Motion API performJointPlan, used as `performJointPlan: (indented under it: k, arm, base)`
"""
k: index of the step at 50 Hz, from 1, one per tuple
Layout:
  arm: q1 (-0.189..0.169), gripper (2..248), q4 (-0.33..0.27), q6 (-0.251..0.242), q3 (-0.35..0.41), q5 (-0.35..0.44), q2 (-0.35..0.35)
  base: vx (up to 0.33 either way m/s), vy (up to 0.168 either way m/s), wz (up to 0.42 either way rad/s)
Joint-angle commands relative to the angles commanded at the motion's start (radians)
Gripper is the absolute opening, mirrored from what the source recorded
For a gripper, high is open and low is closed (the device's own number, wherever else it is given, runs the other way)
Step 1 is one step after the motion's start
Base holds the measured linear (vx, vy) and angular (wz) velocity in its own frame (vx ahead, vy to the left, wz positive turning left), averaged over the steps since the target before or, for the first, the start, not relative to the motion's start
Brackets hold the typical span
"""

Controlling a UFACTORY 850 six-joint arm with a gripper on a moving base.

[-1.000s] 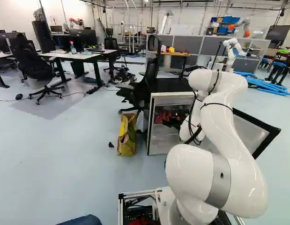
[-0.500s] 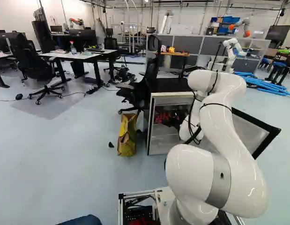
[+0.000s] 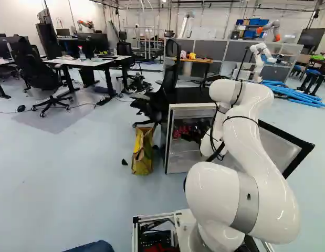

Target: Grab a drink from the fridge

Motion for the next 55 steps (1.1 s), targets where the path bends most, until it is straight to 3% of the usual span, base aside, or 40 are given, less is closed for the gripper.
performJointPlan:
  k: [55]
  arm:
    - [0.034, 129, 0.0, 0.0, -0.067, -0.047, -0.03]
  base:
    - [0.0, 0.0, 0.0]
